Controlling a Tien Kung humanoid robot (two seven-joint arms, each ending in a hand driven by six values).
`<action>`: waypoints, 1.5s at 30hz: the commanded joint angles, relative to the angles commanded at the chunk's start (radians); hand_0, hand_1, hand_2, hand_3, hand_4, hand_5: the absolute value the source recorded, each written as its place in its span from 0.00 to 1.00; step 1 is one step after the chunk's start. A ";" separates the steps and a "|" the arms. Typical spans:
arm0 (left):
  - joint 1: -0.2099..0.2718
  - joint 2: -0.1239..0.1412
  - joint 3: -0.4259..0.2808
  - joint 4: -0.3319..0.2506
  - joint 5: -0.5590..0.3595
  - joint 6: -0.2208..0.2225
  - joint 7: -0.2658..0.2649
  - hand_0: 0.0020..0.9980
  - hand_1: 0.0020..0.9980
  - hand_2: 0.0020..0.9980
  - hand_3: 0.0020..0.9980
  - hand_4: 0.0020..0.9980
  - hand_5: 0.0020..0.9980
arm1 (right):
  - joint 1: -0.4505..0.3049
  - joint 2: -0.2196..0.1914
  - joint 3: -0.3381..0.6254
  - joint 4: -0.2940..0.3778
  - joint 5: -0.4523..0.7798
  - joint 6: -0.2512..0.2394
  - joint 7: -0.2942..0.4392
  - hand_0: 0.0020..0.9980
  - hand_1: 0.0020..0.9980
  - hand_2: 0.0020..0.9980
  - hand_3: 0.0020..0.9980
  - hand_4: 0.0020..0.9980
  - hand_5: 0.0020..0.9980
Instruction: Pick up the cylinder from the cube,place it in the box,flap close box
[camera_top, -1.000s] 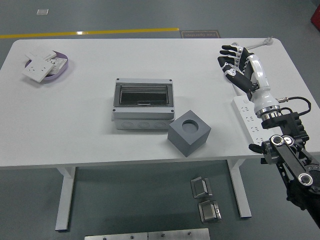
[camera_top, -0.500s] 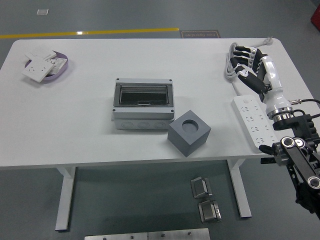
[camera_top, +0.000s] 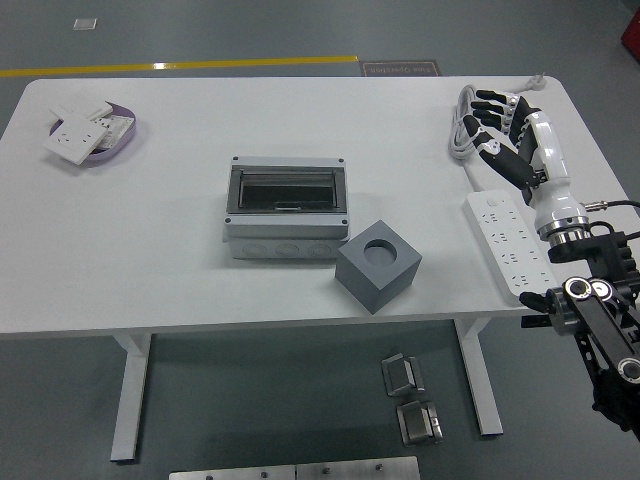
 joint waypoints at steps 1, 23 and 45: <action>0.000 0.001 -0.002 0.000 0.001 0.000 0.001 0.59 0.62 0.53 0.58 0.60 0.19 | 0.000 0.000 0.000 0.000 0.001 0.000 0.001 0.78 0.72 0.72 0.73 0.79 0.39; -0.011 0.017 -0.018 0.000 0.028 -0.005 0.007 0.59 0.62 0.53 0.58 0.60 0.19 | 0.007 0.002 -0.011 0.042 0.036 -0.008 -0.001 0.79 0.72 0.71 0.72 0.79 0.40; -0.003 -0.001 -0.036 0.000 0.028 -0.001 0.009 0.59 0.62 0.53 0.58 0.61 0.19 | -0.005 0.000 0.016 0.036 0.021 -0.022 -0.004 0.79 0.71 0.70 0.71 0.78 0.41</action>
